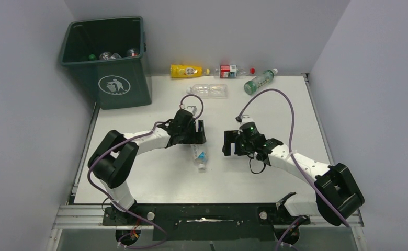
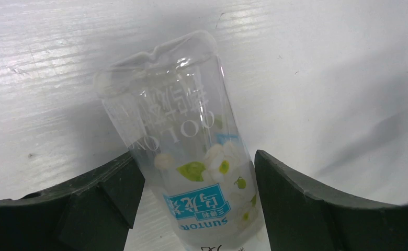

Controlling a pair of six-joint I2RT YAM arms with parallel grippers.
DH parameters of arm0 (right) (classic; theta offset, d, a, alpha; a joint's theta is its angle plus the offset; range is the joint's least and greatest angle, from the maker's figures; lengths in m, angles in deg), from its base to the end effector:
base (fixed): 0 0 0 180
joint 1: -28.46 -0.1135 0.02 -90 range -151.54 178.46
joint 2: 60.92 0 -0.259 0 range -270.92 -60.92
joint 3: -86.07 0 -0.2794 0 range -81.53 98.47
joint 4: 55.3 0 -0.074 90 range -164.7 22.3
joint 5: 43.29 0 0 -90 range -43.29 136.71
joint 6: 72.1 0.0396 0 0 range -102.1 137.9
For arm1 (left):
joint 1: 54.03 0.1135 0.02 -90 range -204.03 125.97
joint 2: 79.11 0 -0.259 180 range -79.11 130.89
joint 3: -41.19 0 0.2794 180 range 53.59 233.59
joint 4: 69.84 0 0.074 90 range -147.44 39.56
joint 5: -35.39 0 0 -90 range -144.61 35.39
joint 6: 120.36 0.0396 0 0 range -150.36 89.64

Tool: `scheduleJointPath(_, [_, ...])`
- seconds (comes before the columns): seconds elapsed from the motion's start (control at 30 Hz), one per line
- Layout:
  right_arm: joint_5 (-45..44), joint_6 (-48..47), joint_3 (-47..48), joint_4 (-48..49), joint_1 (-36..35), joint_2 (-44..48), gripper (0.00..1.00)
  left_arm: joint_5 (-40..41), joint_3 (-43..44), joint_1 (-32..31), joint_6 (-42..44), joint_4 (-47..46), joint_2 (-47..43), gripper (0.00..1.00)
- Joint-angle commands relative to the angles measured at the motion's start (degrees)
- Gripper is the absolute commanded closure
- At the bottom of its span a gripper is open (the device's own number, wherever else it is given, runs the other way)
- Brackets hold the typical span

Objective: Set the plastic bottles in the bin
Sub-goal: Pick up the plastic bottle at the center of the board.

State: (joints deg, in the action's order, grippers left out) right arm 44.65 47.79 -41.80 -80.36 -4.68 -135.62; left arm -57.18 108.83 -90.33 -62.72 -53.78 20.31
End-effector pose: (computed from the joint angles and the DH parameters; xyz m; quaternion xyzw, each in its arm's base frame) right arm 0.2404 0.1553 0.1722 -0.0199 0.9321 0.1746 0.3168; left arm 0.3021 -0.2241 0.1377 0.0401 0.9320 -0.2201 0.2851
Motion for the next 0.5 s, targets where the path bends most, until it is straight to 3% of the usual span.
scheduleJointPath(0.0, [-2.0, 1.7, -1.7, 0.3, -0.3, 2.6, 0.07, 1.7, 4.3, -0.3, -0.7, 1.0, 1.5, 0.30])
scheduleJointPath(0.2, [-1.4, 1.8, -2.4, 1.1, -0.3, 3.4, 0.07, 2.2, 6.8, -0.5, -0.1, 3.1, 1.8, 0.57])
scheduleJointPath(0.47, [-1.2, 1.7, -2.5, 1.0, -0.3, 5.2, 0.07, 3.9, 12.9, -0.4, 2.2, 8.9, -0.5, 0.60])
